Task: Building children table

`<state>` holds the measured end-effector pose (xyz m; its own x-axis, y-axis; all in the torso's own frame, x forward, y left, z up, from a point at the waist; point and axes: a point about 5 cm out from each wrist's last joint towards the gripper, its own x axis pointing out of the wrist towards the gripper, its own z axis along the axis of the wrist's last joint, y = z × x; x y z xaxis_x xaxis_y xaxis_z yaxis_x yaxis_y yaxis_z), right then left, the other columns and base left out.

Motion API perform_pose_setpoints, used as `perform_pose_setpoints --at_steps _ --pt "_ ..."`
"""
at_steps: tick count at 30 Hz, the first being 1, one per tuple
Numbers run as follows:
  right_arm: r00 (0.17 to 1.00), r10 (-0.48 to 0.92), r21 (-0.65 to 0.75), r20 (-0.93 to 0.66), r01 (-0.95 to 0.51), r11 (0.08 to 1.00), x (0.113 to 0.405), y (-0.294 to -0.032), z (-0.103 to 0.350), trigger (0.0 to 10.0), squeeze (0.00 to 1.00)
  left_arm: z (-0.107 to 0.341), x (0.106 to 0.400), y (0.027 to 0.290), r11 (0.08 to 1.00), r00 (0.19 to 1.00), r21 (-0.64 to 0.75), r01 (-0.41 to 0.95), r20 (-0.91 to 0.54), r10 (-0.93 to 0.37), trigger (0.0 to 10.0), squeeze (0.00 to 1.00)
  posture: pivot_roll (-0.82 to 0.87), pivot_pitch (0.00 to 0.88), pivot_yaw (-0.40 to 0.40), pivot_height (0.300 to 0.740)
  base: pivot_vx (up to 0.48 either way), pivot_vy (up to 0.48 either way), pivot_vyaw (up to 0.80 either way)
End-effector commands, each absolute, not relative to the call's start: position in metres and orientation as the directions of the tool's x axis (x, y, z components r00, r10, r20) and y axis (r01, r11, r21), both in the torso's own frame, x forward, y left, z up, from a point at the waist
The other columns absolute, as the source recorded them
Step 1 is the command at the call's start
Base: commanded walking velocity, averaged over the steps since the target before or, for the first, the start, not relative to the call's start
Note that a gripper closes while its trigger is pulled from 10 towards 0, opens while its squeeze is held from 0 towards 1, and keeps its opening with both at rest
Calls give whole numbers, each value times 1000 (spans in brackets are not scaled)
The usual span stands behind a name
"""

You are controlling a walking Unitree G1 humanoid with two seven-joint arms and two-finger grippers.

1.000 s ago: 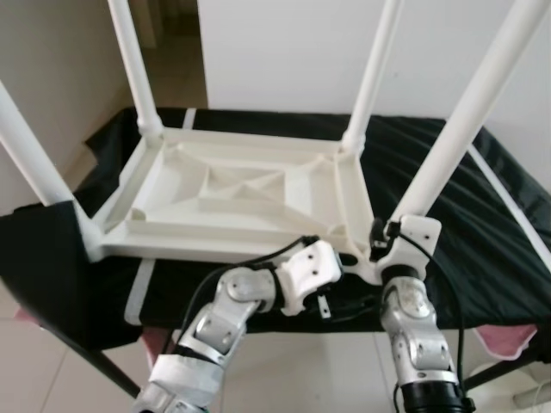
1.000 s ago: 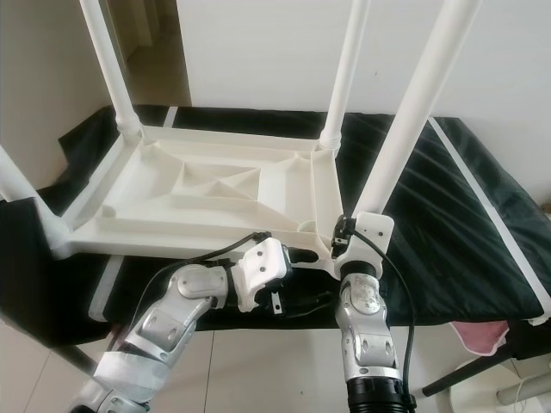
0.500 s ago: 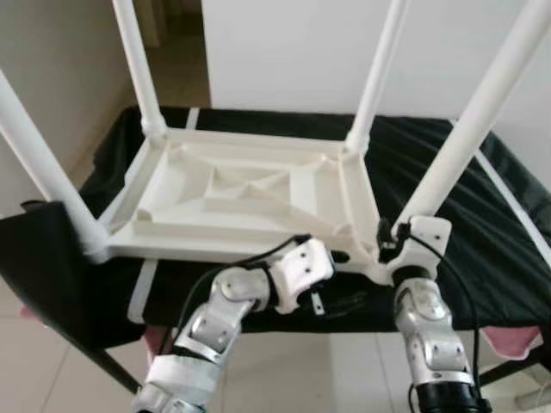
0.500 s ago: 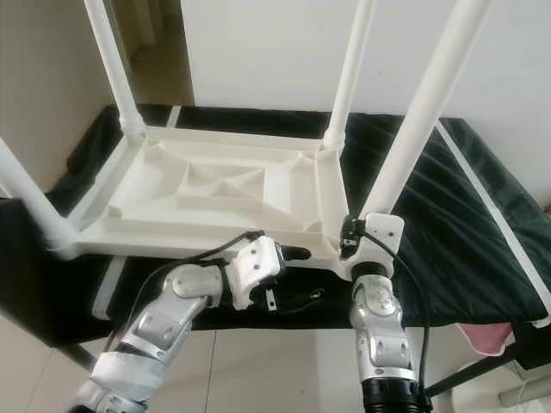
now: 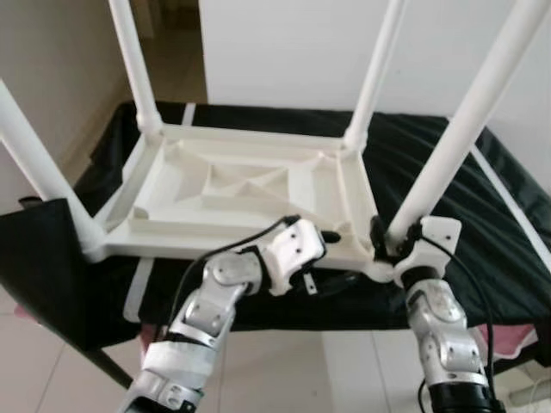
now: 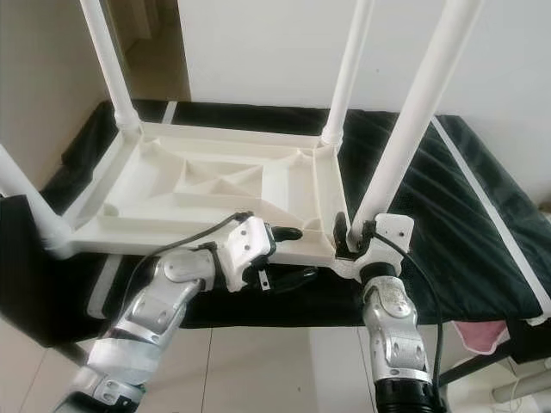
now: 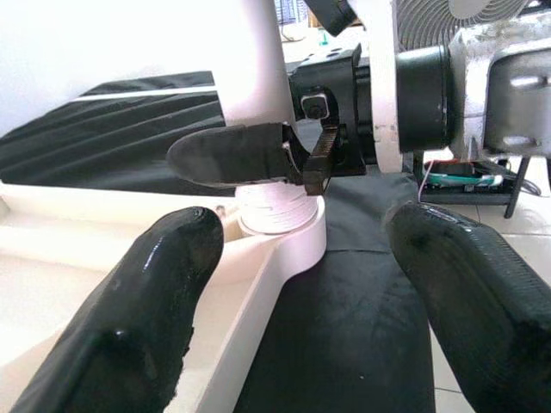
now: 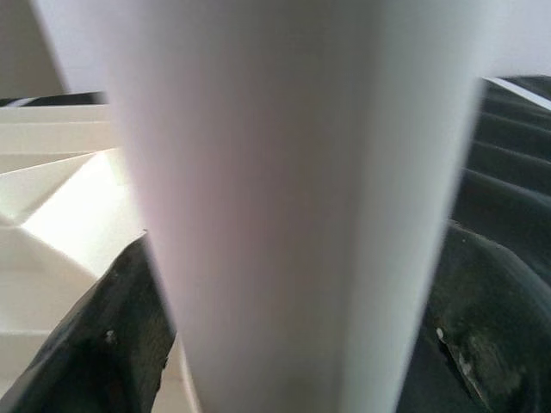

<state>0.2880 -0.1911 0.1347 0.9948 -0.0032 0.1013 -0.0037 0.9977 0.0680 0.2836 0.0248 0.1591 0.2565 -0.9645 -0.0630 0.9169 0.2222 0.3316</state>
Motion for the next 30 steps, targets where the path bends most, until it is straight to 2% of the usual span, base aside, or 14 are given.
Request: perform_pose_setpoints --at_steps 1,2,5,8,14,25,26,27,28,29,30 --pt "995 19 70 101 -26 997 287 -191 134 10000 1000 159 291 26 349 382 345 871 -30 -923 10000 0 -63 2 -75 740 0 0 0" --pt "994 58 60 97 -65 996 287 -192 136 10000 20 159 293 26 351 384 344 871 -31 -923 10000 0 -67 4 -72 740 0 0 0" --pt "989 106 36 102 -110 993 287 -194 138 10000 0 159 294 26 353 389 353 866 -33 -921 10000 0 -68 2 -71 740 0 0 0" --pt "968 238 -17 81 -238 971 287 -196 139 10000 0 161 299 28 353 398 372 859 -48 -916 10000 0 -64 6 -64 740 0 0 0" --pt "931 363 -91 46 -358 929 293 -198 139 10000 0 161 299 31 345 390 358 868 -61 -919 10000 0 -47 19 -45 740 0 0 0" --pt "869 493 -130 -48 -494 859 296 -200 133 10000 0 159 297 35 330 378 349 877 -78 -923 10000 0 -30 23 -29 740 0 0 0" --pt "865 499 -138 -55 -502 854 296 -200 132 8863 0 159 297 36 330 378 350 877 -78 -923 10000 0 -30 23 -29 740 0 0 0" --pt "865 499 -138 -55 -502 854 296 -200 132 8863 0 159 297 36 330 378 350 877 -78 -923 10000 0 -30 23 -29 740 0 0 0" --pt "846 529 -149 -68 -532 833 294 -201 131 2784 0 160 298 36 332 380 348 877 -76 -922 10000 0 -32 21 -28 740 0 0 0" --pt "844 531 -153 -71 -536 830 293 -202 131 0 0 160 298 36 333 380 348 876 -76 -922 10000 0 -33 21 -27 740 0 0 0" --pt "844 531 -153 -71 -536 830 293 -202 131 0 0 160 298 36 333 380 348 876 -76 -922 10000 0 -33 21 -27 740 0 0 0"
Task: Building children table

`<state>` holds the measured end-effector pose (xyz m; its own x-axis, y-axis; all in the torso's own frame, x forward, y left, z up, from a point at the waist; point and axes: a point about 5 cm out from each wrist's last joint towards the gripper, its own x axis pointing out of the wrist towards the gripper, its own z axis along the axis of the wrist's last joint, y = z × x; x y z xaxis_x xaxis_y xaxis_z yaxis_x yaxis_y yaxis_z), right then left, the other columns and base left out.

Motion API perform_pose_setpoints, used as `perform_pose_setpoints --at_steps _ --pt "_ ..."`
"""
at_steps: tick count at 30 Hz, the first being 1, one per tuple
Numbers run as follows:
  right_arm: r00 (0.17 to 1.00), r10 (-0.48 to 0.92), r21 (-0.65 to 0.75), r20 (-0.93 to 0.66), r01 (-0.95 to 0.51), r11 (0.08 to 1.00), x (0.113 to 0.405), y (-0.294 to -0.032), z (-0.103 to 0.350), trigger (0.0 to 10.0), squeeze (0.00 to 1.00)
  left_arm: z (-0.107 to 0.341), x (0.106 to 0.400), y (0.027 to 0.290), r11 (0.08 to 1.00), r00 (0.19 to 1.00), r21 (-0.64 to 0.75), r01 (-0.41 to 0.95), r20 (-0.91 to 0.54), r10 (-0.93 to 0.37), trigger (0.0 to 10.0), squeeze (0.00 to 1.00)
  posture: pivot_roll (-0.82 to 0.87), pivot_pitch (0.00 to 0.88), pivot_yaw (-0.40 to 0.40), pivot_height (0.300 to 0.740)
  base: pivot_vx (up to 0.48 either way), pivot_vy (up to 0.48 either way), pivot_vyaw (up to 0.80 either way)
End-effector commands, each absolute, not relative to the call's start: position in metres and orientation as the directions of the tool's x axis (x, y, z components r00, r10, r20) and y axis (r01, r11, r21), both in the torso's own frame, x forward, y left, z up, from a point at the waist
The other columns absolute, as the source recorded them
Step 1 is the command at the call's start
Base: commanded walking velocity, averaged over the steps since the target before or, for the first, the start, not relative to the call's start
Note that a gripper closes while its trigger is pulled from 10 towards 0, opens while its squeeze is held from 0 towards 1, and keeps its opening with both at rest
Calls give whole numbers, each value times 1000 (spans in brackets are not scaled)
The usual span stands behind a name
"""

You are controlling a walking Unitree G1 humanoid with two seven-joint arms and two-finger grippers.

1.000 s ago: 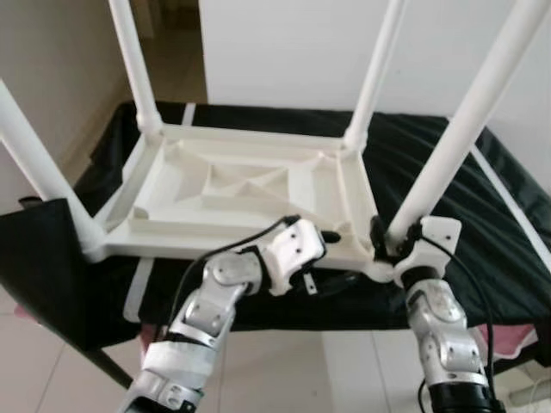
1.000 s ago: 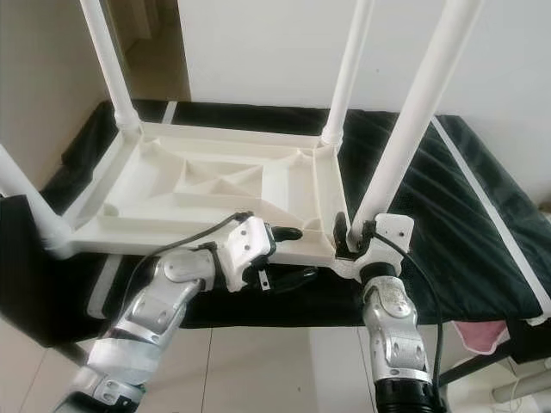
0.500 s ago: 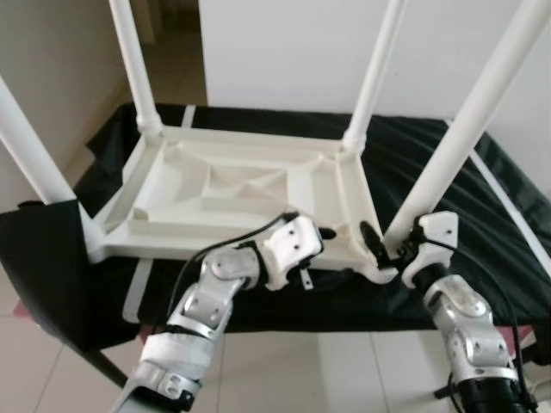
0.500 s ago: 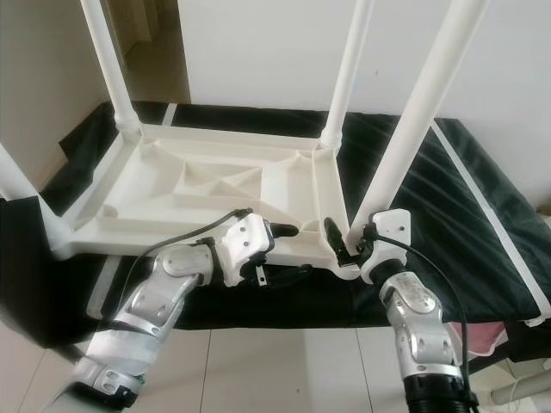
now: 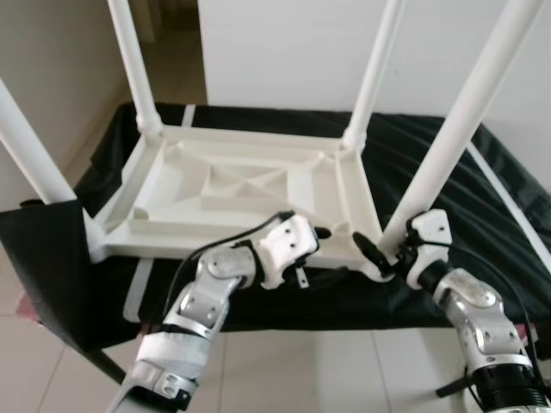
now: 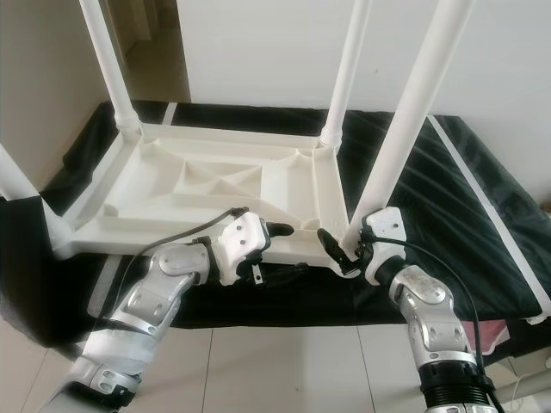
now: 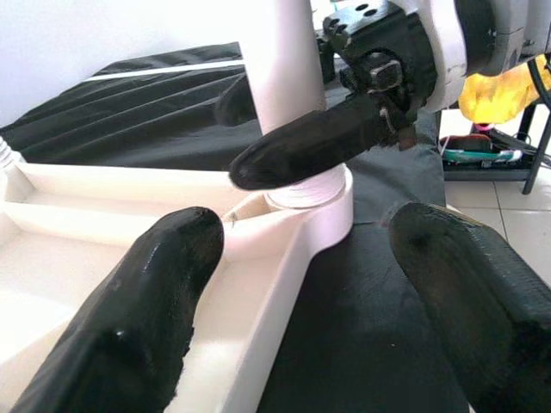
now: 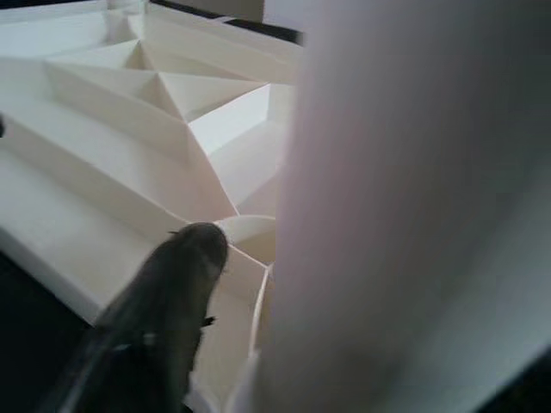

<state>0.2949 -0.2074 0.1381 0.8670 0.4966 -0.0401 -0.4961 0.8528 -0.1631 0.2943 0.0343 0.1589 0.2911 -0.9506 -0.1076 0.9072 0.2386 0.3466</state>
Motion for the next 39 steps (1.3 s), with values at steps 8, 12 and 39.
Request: perform_pose_setpoints --at_steps 8,12,39 --pt "838 535 -160 -108 -546 822 288 -209 126 0 0 161 298 35 331 377 343 879 -74 -923 10000 0 -35 27 -21 740 0 0 0" --pt "846 520 -161 -118 -533 831 287 -214 123 10000 0 160 297 35 328 375 345 879 -77 -924 10000 0 -32 37 -15 740 0 0 0" --pt "983 -167 68 -76 173 983 276 -190 104 10000 0 157 290 32 312 354 328 892 -75 -932 10000 0 -42 13 6 740 0 0 0"
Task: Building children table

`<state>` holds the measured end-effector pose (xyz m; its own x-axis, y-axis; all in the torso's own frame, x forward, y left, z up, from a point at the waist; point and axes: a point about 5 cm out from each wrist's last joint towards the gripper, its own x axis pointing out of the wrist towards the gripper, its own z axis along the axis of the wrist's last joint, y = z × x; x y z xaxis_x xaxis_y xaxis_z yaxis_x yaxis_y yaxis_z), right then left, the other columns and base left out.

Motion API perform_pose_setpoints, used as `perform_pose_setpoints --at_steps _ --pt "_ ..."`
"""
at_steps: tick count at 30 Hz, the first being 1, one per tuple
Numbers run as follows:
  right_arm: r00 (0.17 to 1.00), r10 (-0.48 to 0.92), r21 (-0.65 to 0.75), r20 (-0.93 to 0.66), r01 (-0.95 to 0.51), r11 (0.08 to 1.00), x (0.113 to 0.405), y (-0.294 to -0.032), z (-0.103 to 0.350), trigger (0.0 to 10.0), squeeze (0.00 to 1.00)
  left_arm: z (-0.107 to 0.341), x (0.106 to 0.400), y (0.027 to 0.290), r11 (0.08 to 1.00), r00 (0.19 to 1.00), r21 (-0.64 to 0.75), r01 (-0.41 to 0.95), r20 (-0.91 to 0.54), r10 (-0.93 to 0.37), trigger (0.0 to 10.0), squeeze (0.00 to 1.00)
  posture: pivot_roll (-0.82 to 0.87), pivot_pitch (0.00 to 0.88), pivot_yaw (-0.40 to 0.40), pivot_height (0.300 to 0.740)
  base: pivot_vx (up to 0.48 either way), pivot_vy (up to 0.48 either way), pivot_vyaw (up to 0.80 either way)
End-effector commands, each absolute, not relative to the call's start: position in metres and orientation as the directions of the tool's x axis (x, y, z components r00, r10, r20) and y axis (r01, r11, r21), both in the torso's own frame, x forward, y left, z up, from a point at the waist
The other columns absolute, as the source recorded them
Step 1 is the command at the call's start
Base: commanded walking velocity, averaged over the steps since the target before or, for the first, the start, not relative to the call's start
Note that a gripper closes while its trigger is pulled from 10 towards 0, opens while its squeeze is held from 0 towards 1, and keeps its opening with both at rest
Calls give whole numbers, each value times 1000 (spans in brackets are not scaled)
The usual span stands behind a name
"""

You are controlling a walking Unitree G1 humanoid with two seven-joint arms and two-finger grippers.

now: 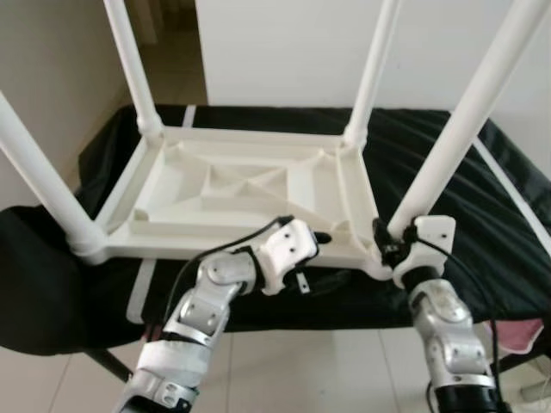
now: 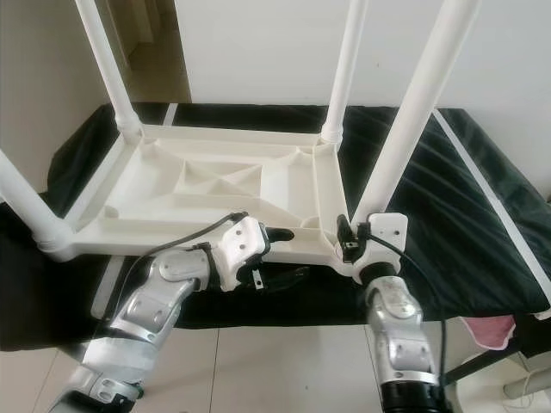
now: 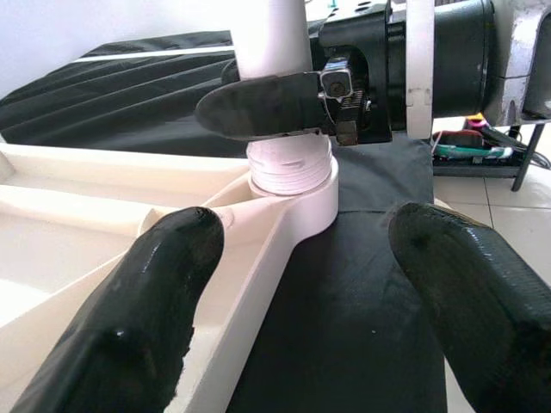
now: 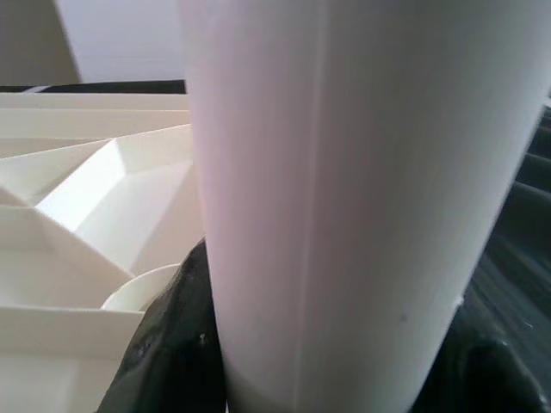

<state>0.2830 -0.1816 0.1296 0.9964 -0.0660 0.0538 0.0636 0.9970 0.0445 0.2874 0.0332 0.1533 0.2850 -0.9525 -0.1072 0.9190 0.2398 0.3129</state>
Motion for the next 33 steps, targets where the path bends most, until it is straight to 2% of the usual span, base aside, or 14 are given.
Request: perform_pose_setpoints --at_steps 1,4,7,14,27,28,29,30,33 --pt "983 -167 68 -76 173 983 276 -190 104 10000 0 157 290 32 312 354 328 892 -75 -932 10000 0 -42 13 6 740 0 0 0" --pt "945 -309 84 -112 319 944 275 -187 101 10000 0 159 289 27 316 356 335 888 -64 -932 10000 0 -28 3 -17 740 0 0 0" --pt "924 -356 127 -135 373 919 275 -177 99 10000 0 160 290 29 328 367 340 882 -56 -929 10000 0 -24 4 -27 740 0 0 0" --pt "932 -337 155 -130 355 922 274 -165 103 10000 0 160 291 27 374 406 348 860 -21 -914 10000 0 -20 4 -49 740 0 0 0" --pt "935 -341 126 -99 352 928 277 -170 107 10000 0 157 292 27 376 412 342 861 -35 -911 10000 0 -26 0 -38 740 0 0 0" --pt "940 -331 130 -85 340 931 278 -171 109 10000 263 158 293 26 378 414 344 859 -33 -910 10000 0 -23 0 -37 740 0 0 0" --pt "943 -325 133 -76 333 934 279 -172 110 10000 804 159 293 26 380 415 345 858 -32 -909 10000 0 -22 0 -39 740 0 0 0" --pt "943 -324 132 -72 331 934 279 -172 111 10000 1000 159 293 26 383 419 351 855 -28 -908 10000 0 -22 0 -42 740 0 0 0" --pt "945 -320 138 -68 326 935 279 -173 111 10000 1000 158 292 26 389 425 361 848 -23 -905 10000 0 -22 0 -46 740 0 0 0"
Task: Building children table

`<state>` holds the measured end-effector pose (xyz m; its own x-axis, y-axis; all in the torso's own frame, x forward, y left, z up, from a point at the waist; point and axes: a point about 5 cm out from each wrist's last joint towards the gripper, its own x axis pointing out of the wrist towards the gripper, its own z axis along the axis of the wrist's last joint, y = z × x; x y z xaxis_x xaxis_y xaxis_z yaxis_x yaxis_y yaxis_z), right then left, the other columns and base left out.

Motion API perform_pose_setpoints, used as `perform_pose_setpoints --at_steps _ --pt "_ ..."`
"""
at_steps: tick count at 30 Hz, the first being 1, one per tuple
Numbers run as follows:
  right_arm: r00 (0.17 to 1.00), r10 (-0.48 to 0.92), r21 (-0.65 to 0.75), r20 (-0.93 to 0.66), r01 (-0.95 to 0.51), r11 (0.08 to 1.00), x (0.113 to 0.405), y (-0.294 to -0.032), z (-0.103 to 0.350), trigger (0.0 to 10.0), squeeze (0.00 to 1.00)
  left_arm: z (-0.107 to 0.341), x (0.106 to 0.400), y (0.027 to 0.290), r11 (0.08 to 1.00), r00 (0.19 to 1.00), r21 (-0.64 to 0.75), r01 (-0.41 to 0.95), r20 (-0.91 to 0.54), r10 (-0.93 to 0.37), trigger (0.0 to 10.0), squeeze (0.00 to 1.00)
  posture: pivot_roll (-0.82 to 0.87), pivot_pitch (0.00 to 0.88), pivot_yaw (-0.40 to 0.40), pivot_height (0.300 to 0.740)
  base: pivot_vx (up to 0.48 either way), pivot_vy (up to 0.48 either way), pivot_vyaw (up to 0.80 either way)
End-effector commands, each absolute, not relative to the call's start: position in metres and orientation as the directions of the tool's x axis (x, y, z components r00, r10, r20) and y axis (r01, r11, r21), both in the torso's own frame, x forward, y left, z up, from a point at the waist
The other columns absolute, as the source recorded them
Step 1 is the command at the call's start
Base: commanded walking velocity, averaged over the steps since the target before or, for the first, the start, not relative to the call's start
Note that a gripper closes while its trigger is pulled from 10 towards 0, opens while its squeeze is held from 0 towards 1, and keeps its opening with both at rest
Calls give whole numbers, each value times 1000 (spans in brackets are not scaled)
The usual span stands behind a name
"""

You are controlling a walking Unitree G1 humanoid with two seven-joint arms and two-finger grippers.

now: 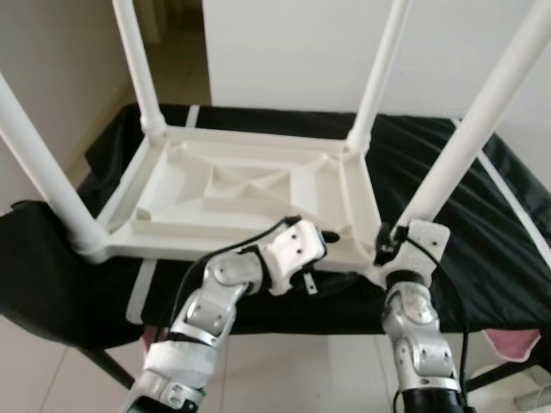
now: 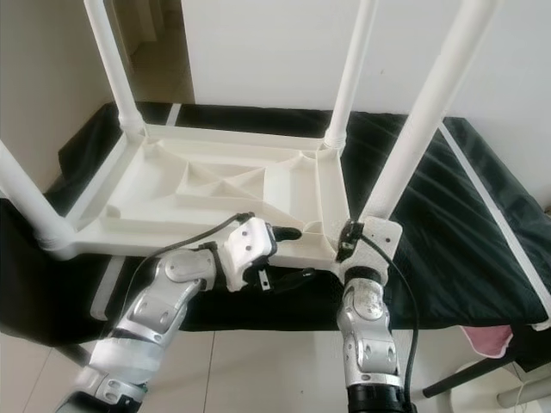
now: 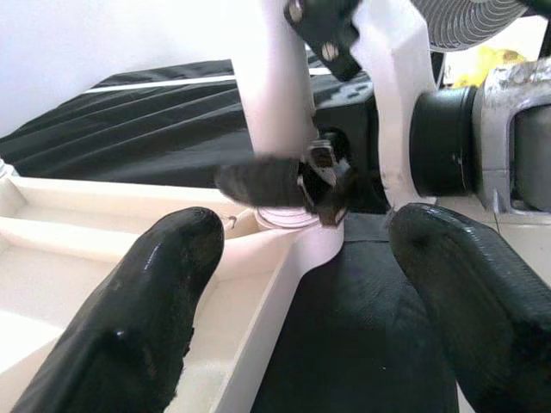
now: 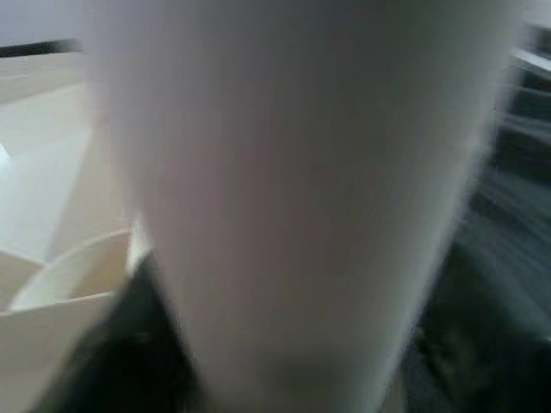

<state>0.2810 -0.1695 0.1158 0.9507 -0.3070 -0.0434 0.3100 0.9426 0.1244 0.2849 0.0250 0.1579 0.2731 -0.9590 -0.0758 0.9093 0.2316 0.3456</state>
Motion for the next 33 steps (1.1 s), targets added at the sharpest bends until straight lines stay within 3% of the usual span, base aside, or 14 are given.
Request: perform_pose_setpoints --at_steps 1,10,11,15,18,21,24,32,33 --pt "951 -304 147 -58 309 940 279 -173 113 10000 1000 156 291 26 398 434 361 843 -20 -901 10000 0 -23 0 -48 740 0 0 0" --pt "988 -154 128 22 150 980 275 -175 123 10000 1000 153 294 37 470 505 348 811 -14 -863 10000 0 -27 6 -58 740 0 0 0" --pt "994 -109 116 30 105 988 274 -179 124 10000 0 153 294 38 465 504 357 810 -18 -864 10000 0 -25 7 -60 740 0 0 0" --pt "999 -28 91 47 23 996 274 -186 126 10000 0 154 294 38 453 495 372 810 -20 -869 10000 0 -21 8 -61 740 0 0 0" --pt "991 117 42 69 -120 992 278 -193 129 10000 0 153 292 36 430 462 325 842 -24 -887 10000 0 -16 8 -61 740 0 0 0" --pt "987 143 20 72 -145 989 279 -195 130 10000 0 152 292 36 419 453 327 847 -31 -891 10000 0 -16 8 -61 740 0 0 0" --pt "959 274 -12 78 -274 962 287 -203 133 10000 0 149 288 38 360 397 313 879 -62 -916 10000 0 5 5 -64 740 0 0 0" --pt "891 453 -48 21 -452 891 296 -201 130 9725 0 144 283 35 318 358 289 903 -97 -929 10000 0 21 0 -68 740 0 0 0" --pt "883 469 -55 0 -469 882 297 -201 127 2392 0 143 282 33 321 359 276 906 -97 -928 10000 0 21 0 -68 740 0 0 0"
